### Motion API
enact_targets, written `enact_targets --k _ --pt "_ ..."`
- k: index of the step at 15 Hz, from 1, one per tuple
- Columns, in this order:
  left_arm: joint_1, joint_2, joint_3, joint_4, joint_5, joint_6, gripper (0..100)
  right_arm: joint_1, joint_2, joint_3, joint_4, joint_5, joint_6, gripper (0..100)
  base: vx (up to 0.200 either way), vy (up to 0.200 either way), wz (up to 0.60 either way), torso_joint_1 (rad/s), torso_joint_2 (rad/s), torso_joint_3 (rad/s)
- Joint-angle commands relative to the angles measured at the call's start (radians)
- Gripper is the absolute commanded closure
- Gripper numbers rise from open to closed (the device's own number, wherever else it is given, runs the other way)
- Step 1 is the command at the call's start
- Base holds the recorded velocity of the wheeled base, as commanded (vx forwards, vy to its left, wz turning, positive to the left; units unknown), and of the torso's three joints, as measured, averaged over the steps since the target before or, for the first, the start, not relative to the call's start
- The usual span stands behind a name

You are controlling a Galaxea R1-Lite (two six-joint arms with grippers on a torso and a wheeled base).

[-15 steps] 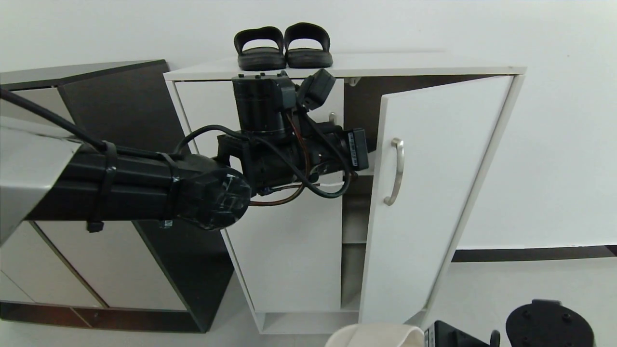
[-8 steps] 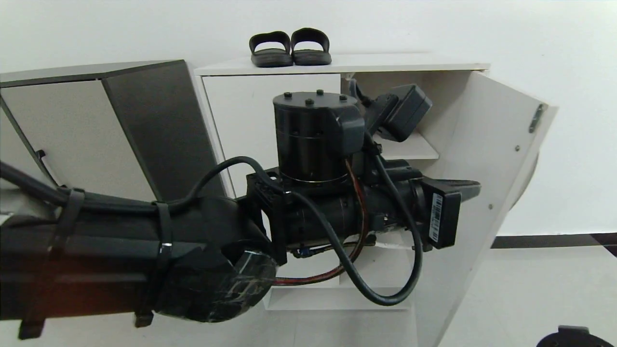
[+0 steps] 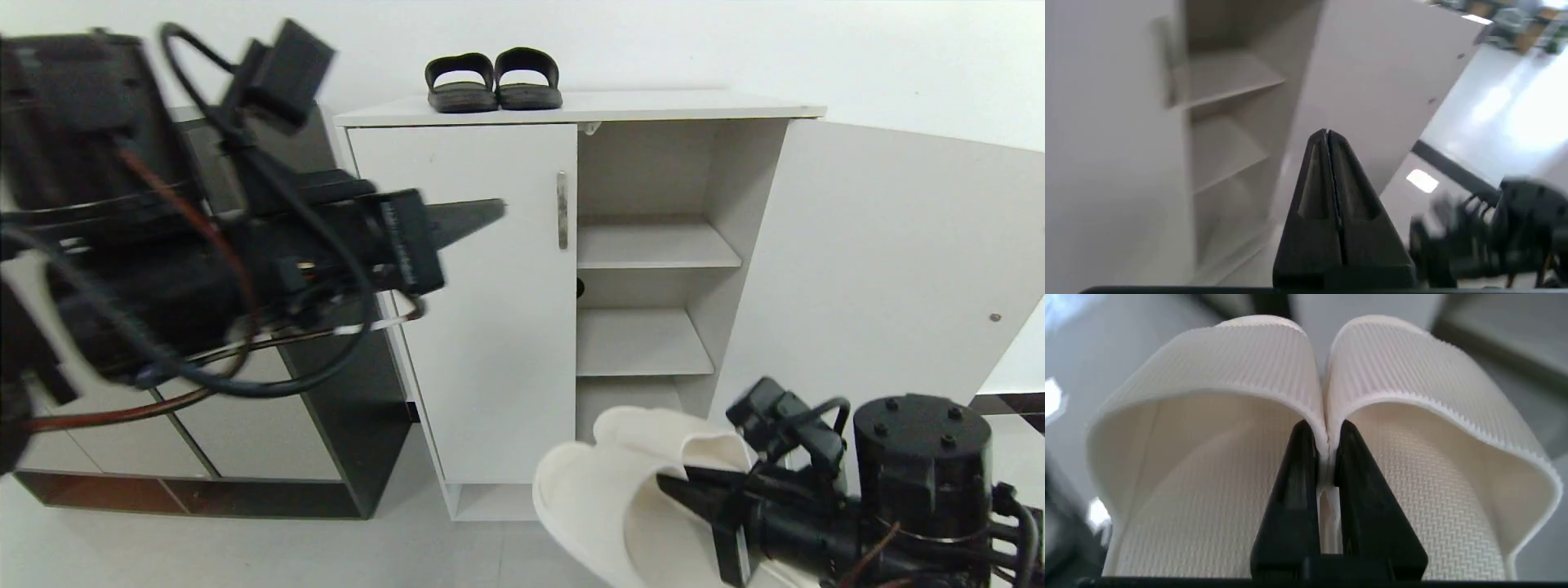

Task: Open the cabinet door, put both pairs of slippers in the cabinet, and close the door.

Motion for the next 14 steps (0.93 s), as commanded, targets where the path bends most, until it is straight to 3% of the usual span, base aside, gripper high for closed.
enact_targets --k 1,2,3,4,5,7,8,9,12,13,14 --pt "0.165 -0.545 0.339 0.240 0.191 0.001 100 -0.002 0.093 -0.148 0.001 -0.156 0.080 100 0.000 0.000 0.00 0.000 0.00 0.000" --pt "0.165 -0.637 0.392 0.300 0.264 0.002 100 -0.002 0.112 -0.163 0.001 -0.213 0.082 100 0.000 0.000 0.00 0.000 0.00 0.000" --pt "0.165 -0.637 0.392 0.300 0.264 0.002 100 -0.002 0.112 -0.163 0.001 -0.213 0.082 100 0.000 0.000 0.00 0.000 0.00 0.000" --pt "0.167 -0.812 0.506 0.363 0.461 0.005 100 -0.002 0.123 -0.187 0.002 -0.274 0.080 100 0.000 0.000 0.00 0.000 0.00 0.000" --pt "0.191 -0.884 0.578 0.380 0.560 0.024 100 -0.005 0.130 -0.207 0.004 -0.320 0.080 100 0.000 0.000 0.00 0.000 0.00 0.000" --pt "0.377 -1.037 0.759 0.391 0.580 0.101 100 -0.013 0.153 -0.233 0.002 -0.408 0.079 100 0.000 0.000 0.00 0.000 0.00 0.000" --pt "0.423 -1.117 0.839 0.389 0.580 0.139 100 -0.013 0.153 -0.235 0.002 -0.409 0.077 100 0.000 0.000 0.00 0.000 0.00 0.000" --pt "0.450 -1.188 0.889 0.391 0.585 0.173 100 -0.014 0.156 -0.233 0.002 -0.411 0.077 100 0.000 0.000 0.00 0.000 0.00 0.000" --pt "0.581 -1.347 0.975 0.404 0.602 0.190 100 -0.017 0.179 -0.233 0.002 -0.411 0.077 100 0.000 0.000 0.00 0.000 0.00 0.000" --pt "0.568 -1.401 0.975 0.450 0.573 0.219 100 -0.017 0.188 -0.233 0.002 -0.411 0.077 100 0.000 0.000 0.00 0.000 0.00 0.000" --pt "0.561 -1.409 0.975 0.443 0.484 0.226 100 -0.017 0.192 -0.230 0.001 -0.411 0.077 100 0.000 0.000 0.00 0.000 0.00 0.000"
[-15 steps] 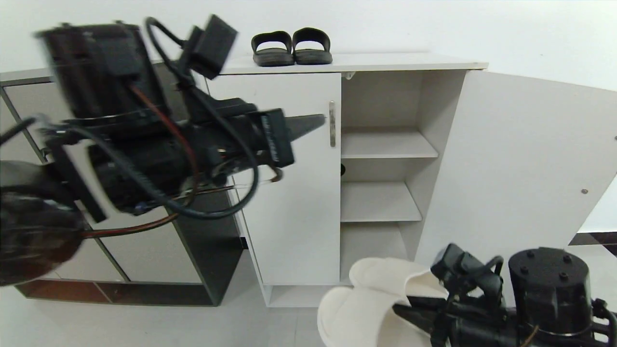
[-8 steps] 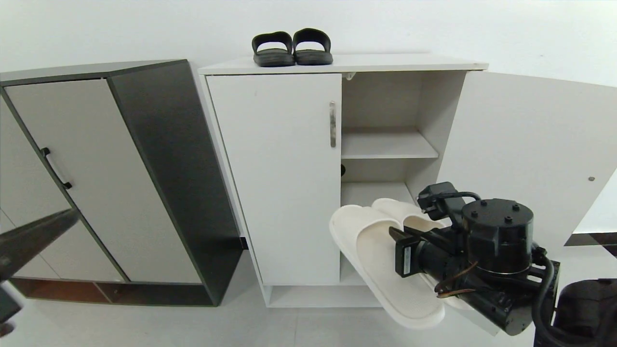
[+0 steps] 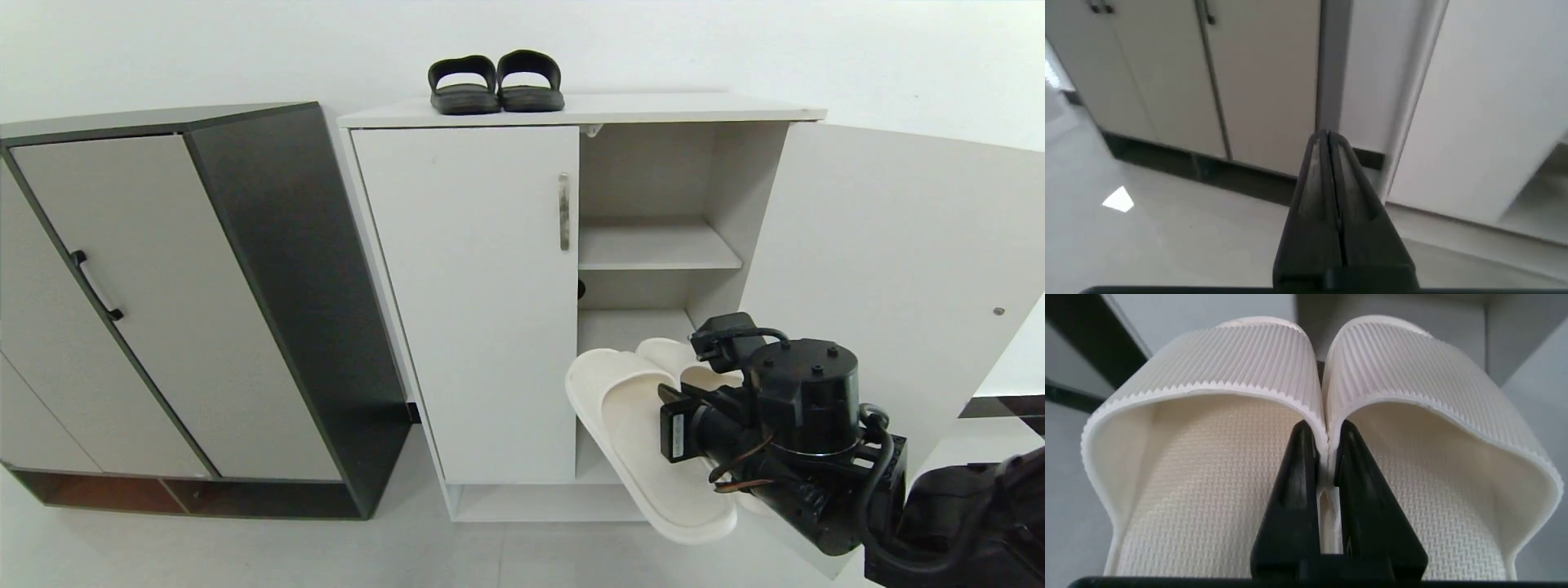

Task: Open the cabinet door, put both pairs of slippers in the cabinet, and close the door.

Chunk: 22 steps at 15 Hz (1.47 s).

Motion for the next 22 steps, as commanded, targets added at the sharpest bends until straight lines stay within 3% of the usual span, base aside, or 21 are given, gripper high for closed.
enact_targets --k 1,2,3,4,5,8,10,18,22 --pt "0.024 -0.122 0.031 0.007 -0.156 0.019 100 0.000 0.015 0.002 -0.001 0.000 0.002 100 0.000 0.000 0.00 0.000 0.00 0.000" --pt "0.024 -0.122 0.031 0.022 -0.296 0.029 100 0.002 0.018 0.005 -0.001 0.001 0.002 100 0.000 0.000 0.00 0.000 0.00 0.000" --pt "0.024 -0.120 0.029 0.079 -0.377 0.057 100 0.002 0.023 0.005 -0.001 0.003 0.003 100 0.000 0.000 0.00 0.000 0.00 0.000" --pt "0.022 -0.120 0.031 0.054 -0.388 0.065 100 0.004 0.024 0.008 -0.001 0.000 0.002 100 0.000 0.000 0.00 0.000 0.00 0.000" --pt "0.022 -0.120 0.031 0.051 -0.388 0.065 100 0.005 0.024 0.007 -0.001 0.000 0.002 100 0.000 0.000 0.00 0.000 0.00 0.000" --pt "0.024 -0.120 0.031 0.053 -0.360 -0.001 100 0.017 0.041 -0.004 -0.001 -0.002 -0.003 100 0.000 0.000 0.00 0.000 0.00 0.000" --pt "0.024 -0.120 0.031 0.053 -0.359 0.002 100 0.020 0.064 -0.019 0.001 -0.003 -0.001 100 0.000 0.000 0.00 0.000 0.00 0.000" --pt "0.024 -0.120 0.031 0.051 -0.359 -0.003 100 0.043 0.196 -0.096 -0.001 -0.080 0.008 100 0.000 -0.175 0.00 0.003 0.00 0.001" --pt "0.024 -0.120 0.031 0.053 -0.357 -0.004 100 0.027 0.343 -0.239 0.001 -0.147 0.026 100 0.000 0.000 0.00 0.000 0.00 0.000"
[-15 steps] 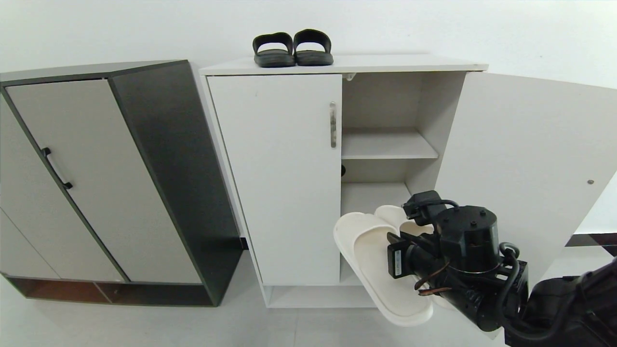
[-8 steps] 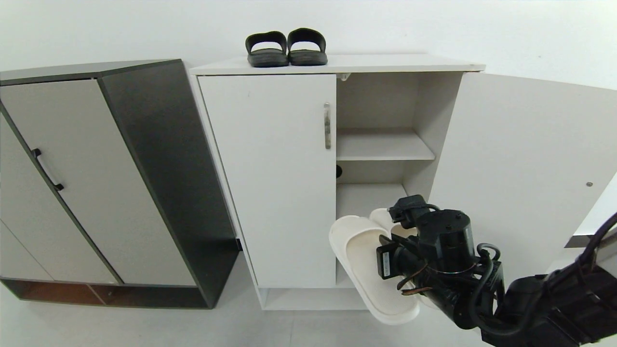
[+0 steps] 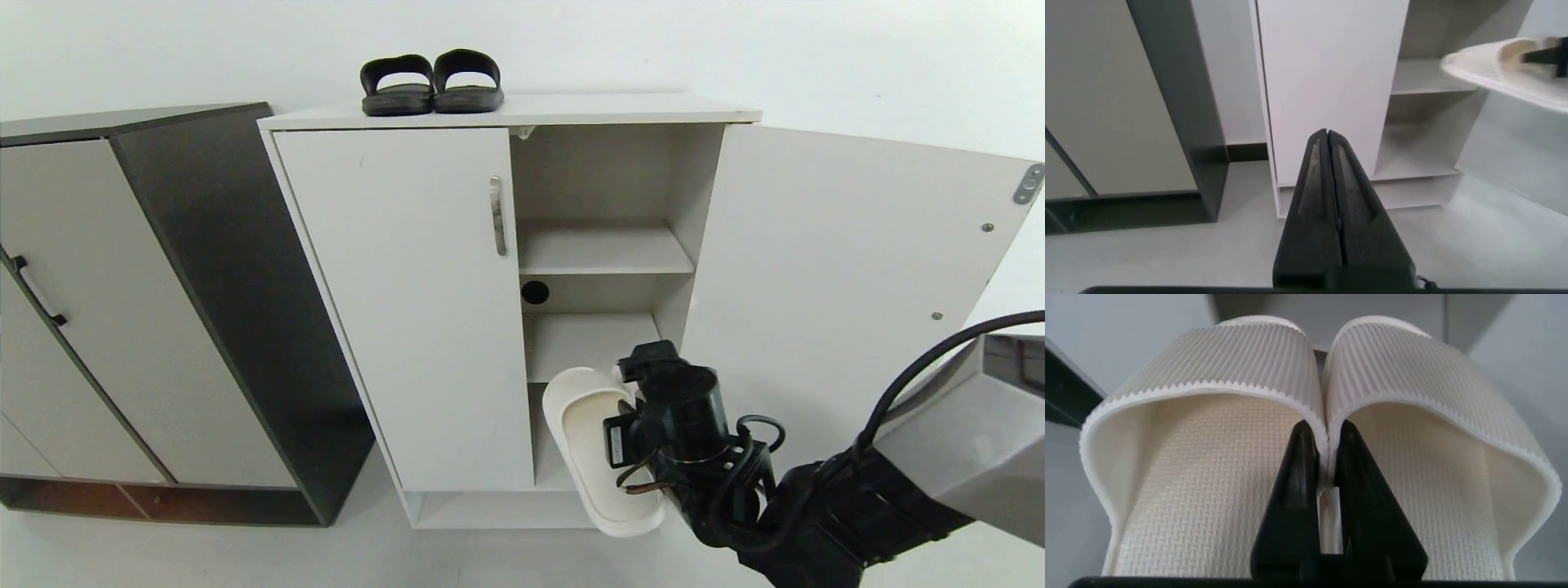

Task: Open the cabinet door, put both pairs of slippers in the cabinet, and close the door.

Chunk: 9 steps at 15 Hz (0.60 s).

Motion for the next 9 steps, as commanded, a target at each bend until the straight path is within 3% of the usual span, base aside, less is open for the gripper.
enact_targets --k 1,9 --pt "0.001 0.003 0.000 -0.001 0.000 0.001 100 -0.015 0.083 -0.053 0.002 -0.012 0.001 100 0.000 0.000 0.00 0.000 0.00 0.000" --pt "0.001 0.003 0.000 0.000 0.000 0.001 100 -0.033 0.199 -0.142 -0.001 -0.029 0.004 100 0.000 0.000 0.00 0.000 0.00 0.000"
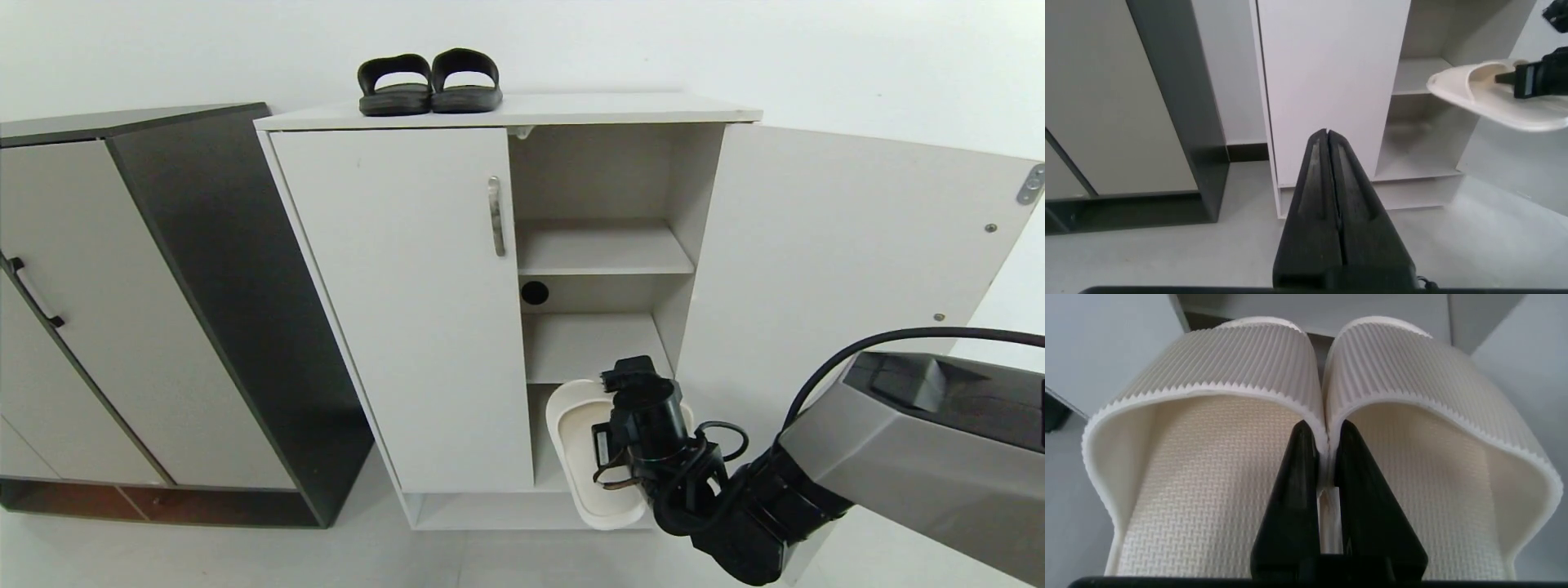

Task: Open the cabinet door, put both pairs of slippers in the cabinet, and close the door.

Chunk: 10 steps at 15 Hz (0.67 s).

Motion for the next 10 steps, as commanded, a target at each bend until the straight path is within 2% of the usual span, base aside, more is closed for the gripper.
enact_targets --k 1,8,10 --pt "0.000 0.002 0.000 -0.001 0.000 0.000 100 -0.001 0.048 -0.032 -0.001 -0.014 0.000 100 0.000 0.000 0.00 0.000 0.00 0.000" --pt "0.000 0.002 0.000 0.000 0.000 0.000 100 -0.001 0.101 -0.062 -0.070 -0.054 -0.002 100 0.000 0.000 0.00 0.002 0.00 -0.163" --pt "0.000 0.002 0.000 0.000 0.000 0.000 100 -0.001 0.103 -0.062 -0.125 -0.058 -0.009 100 0.000 0.000 0.00 0.002 0.00 -0.198"
